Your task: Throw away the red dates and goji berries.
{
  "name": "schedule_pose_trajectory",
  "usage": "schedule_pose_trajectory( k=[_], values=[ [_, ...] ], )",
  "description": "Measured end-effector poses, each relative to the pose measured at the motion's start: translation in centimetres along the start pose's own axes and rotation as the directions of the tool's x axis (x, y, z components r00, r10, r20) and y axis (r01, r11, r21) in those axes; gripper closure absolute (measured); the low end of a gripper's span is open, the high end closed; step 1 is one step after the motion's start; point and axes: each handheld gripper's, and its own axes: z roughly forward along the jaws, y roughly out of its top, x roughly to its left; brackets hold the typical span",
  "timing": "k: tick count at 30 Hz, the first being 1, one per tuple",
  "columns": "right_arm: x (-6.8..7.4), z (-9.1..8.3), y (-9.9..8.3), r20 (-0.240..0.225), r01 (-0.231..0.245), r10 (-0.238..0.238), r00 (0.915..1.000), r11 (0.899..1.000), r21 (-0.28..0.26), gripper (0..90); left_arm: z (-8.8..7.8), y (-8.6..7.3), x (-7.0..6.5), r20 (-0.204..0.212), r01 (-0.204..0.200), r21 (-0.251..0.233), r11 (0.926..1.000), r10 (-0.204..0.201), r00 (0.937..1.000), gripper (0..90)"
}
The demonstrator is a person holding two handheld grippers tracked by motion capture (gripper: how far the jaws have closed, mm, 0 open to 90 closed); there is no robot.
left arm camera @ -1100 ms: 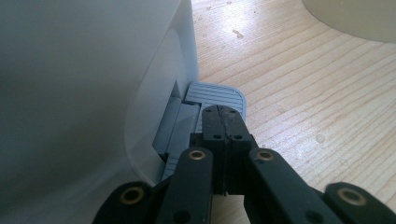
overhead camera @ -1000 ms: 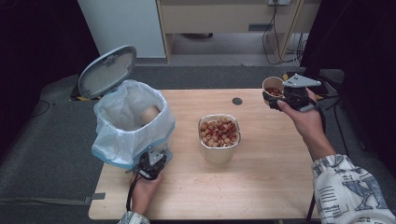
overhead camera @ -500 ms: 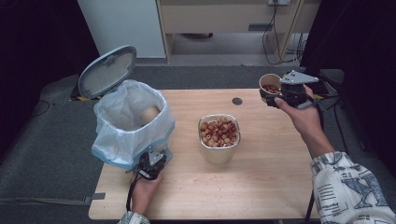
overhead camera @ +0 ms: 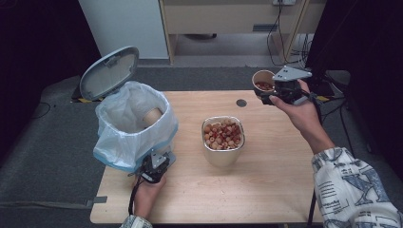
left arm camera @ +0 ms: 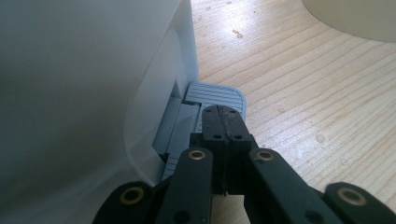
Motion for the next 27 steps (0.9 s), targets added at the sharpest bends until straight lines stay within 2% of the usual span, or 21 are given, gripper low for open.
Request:
schedule_pose_trajectory(
  k=[7, 8, 15, 19, 27],
  values=[
    [0.3, 0.3, 0.6, -0.006, 0.009, -0.009, 0.9999, 1.0, -0.002, 30.8, 0.0, 0.0, 0.0, 0.0, 0.0, 0.0, 1.0, 0.0, 1.0, 89.1],
    [0.5, 0.2, 1.0, -0.007, 0.027, -0.027, 0.9996, 1.0, -0.006, 30.7, 0.0, 0.0, 0.0, -0.001, -0.001, 0.001, 1.0, 0.001, 1.0, 89.1],
    [0.8, -0.1, 2.1, -0.002, 0.067, -0.067, 0.9977, 0.998, -0.013, 30.7, 0.0, 0.0, 0.0, -0.001, 0.001, -0.002, 1.0, -0.001, 1.0, 89.1],
    [0.5, -0.3, 2.5, 0.007, 0.058, -0.058, 0.9983, 0.998, -0.024, 30.7, 0.0, 0.0, 0.0, -0.001, 0.001, -0.002, 1.0, -0.001, 1.0, 89.1],
    [1.1, -0.2, 3.2, -0.015, 0.099, -0.1, 0.9949, 0.995, -0.029, 30.6, 0.0, 0.0, -0.1, -0.002, 0.002, -0.002, 1.0, -0.002, 1.0, 89.1]
  ],
)
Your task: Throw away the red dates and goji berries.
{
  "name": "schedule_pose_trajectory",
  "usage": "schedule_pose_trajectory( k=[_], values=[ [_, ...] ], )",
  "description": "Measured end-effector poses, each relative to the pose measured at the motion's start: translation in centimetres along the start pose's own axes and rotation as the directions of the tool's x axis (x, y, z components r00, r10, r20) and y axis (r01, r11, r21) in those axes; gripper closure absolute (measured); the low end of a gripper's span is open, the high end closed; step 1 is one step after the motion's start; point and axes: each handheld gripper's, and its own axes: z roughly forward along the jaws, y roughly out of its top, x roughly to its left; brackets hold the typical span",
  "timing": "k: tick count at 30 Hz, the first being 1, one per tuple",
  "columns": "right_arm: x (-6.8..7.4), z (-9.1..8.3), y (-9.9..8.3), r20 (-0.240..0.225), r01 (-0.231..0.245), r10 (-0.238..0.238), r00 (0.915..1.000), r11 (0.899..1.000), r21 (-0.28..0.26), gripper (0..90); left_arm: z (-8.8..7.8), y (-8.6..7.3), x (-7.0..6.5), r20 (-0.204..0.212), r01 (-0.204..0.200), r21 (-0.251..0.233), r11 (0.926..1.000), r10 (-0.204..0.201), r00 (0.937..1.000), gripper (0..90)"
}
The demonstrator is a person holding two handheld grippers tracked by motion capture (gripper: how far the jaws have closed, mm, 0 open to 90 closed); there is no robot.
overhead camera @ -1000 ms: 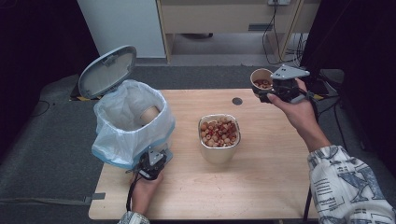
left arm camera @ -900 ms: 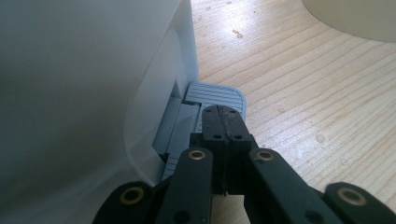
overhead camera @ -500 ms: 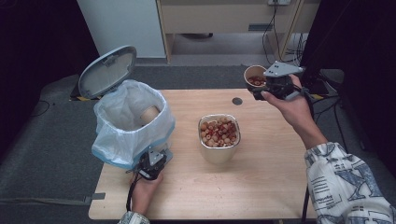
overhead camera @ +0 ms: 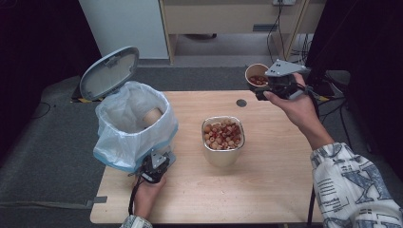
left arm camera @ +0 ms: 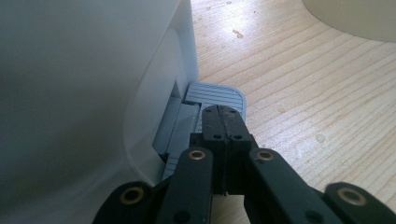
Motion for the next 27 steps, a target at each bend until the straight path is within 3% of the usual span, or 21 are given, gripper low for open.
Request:
schedule_pose_trajectory(
  k=[7, 19, 27],
  values=[
    [0.6, 0.2, 0.6, -0.023, 0.037, -0.037, 0.999, 0.999, -0.005, 30.7, 0.0, 0.0, 0.0, 0.0, 0.0, 0.0, 1.0, 0.0, 1.0, 89.1],
    [1.0, 0.3, 1.3, -0.036, 0.033, -0.033, 0.9988, 0.999, -0.019, 30.6, 0.0, 0.0, 0.0, 0.0, -0.004, 0.0, 1.0, 0.004, 1.0, 89.1],
    [1.8, 0.3, 2.0, -0.029, 0.091, -0.091, 0.9954, 0.996, -0.016, 30.6, 0.0, 0.0, 0.0, 0.0, -0.006, 0.0, 1.0, 0.006, 1.0, 89.1]
  ],
)
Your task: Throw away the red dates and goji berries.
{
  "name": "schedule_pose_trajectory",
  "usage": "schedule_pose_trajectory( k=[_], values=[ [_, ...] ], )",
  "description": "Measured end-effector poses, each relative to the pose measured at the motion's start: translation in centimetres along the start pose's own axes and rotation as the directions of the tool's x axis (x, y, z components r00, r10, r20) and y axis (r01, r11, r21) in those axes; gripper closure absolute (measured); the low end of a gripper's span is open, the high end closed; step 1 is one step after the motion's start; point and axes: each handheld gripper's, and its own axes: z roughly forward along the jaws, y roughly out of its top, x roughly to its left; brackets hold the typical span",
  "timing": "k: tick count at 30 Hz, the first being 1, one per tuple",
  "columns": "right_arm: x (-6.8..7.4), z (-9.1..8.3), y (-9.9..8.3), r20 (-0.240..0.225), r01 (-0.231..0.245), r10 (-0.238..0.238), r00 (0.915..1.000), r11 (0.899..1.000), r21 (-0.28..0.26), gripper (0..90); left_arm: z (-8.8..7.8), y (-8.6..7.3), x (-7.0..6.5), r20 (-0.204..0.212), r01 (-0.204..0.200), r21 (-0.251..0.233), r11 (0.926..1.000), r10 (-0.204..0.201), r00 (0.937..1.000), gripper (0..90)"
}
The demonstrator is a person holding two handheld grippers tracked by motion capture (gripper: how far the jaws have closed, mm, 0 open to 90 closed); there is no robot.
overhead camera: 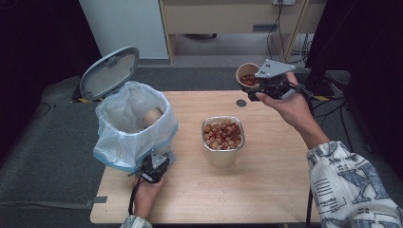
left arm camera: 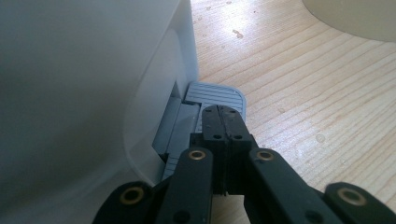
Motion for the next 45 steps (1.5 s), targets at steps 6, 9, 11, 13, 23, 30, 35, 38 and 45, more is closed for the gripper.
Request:
schedule_pose_trajectory(
  k=[6, 9, 11, 13, 23, 30, 35, 38, 45],
  values=[
    [-0.1, -0.1, 0.3, 0.007, 0.025, -0.025, 0.9997, 1.0, 0.008, 30.6, 0.0, 0.0, 0.0, 0.001, 0.001, 0.0, 1.0, -0.001, 1.0, 89.1],
    [-0.1, -0.3, 0.3, 0.007, 0.021, -0.021, 0.9998, 1.0, 0.004, 30.6, 0.0, 0.0, 0.0, 0.0, 0.001, 0.001, 1.0, -0.001, 1.0, 89.1],
    [0.0, -0.3, 0.4, 0.005, 0.032, -0.032, 0.9995, 0.999, 0.007, 30.6, 0.0, 0.0, 0.0, 0.0, 0.0, 0.001, 1.0, 0.0, 1.0, 89.1],
    [-0.1, -0.4, 0.5, 0.008, 0.032, -0.032, 0.9995, 0.999, 0.006, 30.6, 0.0, 0.0, 0.0, 0.0, 0.0, 0.001, 1.0, 0.0, 1.0, 89.1],
    [0.5, -0.5, 1.1, 0.009, 0.086, -0.086, 0.9962, 0.996, 0.011, 30.5, 0.0, 0.0, 0.0, 0.0, 0.0, 0.001, 1.0, 0.0, 1.0, 89.0],
    [1.1, -0.6, 1.4, 0.025, 0.167, -0.168, 0.9854, 0.985, 0.031, 30.5, 0.0, 0.0, 0.0, 0.0, 0.001, 0.002, 1.0, -0.001, 1.0, 89.1],
    [1.0, -0.7, 1.4, 0.029, 0.186, -0.187, 0.982, 0.982, 0.037, 30.5, 0.0, 0.0, 0.0, 0.0, 0.0, 0.002, 1.0, 0.0, 1.0, 89.0],
    [1.2, -0.7, 1.4, 0.024, 0.192, -0.193, 0.981, 0.981, 0.035, 30.5, 0.0, 0.0, 0.0, -0.001, -0.001, 0.003, 1.0, 0.001, 1.0, 89.0],
    [1.3, -0.7, 1.4, 0.022, 0.189, -0.19, 0.9815, 0.981, 0.035, 30.6, 0.0, 0.0, 0.0, 0.0, 0.0, 0.002, 1.0, 0.0, 1.0, 89.1]
  ],
)
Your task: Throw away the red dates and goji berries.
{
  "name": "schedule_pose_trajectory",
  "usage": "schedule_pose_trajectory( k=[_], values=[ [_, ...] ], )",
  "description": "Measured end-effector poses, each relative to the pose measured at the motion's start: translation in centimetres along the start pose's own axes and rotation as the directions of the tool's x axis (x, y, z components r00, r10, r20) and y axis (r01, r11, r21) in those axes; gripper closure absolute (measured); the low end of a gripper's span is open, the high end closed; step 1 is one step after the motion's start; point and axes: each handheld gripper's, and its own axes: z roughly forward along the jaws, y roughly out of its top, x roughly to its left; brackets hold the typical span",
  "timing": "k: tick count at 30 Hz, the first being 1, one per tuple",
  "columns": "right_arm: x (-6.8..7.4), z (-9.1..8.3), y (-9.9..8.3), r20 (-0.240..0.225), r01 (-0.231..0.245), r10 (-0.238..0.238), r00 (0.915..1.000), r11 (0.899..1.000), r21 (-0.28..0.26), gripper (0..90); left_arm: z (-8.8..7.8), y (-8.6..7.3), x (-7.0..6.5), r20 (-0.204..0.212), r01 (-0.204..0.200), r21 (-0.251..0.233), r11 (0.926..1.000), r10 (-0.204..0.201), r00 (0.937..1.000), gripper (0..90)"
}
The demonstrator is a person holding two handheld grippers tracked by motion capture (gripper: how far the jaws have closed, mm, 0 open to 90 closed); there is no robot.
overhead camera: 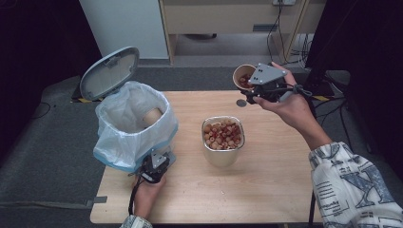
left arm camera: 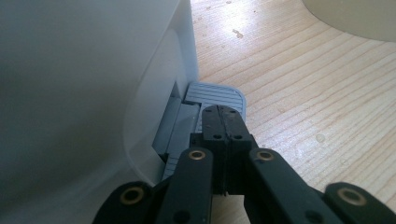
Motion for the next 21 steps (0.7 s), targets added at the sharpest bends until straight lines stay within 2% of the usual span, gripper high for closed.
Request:
schedule_pose_trajectory(
  k=[7, 12, 13, 17, 21],
  values=[
    [0.3, 0.2, 0.0, 0.0, 0.016, -0.016, 0.9999, 1.0, 0.006, 30.5, 0.0, 0.0, 0.0, -0.001, 0.001, 0.0, 1.0, -0.001, 1.0, 89.1],
    [1.1, 0.5, 0.2, 0.008, 0.085, -0.086, 0.9963, 0.996, 0.026, 30.5, 0.0, 0.0, 0.0, 0.0, 0.0, 0.0, 1.0, 0.0, 1.0, 89.1],
    [1.4, 0.6, 0.2, 0.016, 0.126, -0.127, 0.9918, 0.991, 0.042, 30.5, 0.0, 0.0, 0.0, 0.0, 0.0, 0.0, 1.0, 0.0, 1.0, 89.1],
    [2.0, 0.9, 0.3, 0.016, 0.181, -0.182, 0.9831, 0.982, 0.058, 30.5, 0.0, 0.0, 0.0, 0.0, 0.001, 0.0, 1.0, -0.001, 1.0, 89.1],
    [2.2, 0.9, 0.4, 0.017, 0.196, -0.197, 0.9802, 0.979, 0.058, 30.5, 0.0, 0.0, 0.0, 0.0, 0.001, 0.0, 1.0, -0.001, 1.0, 89.1]
  ],
)
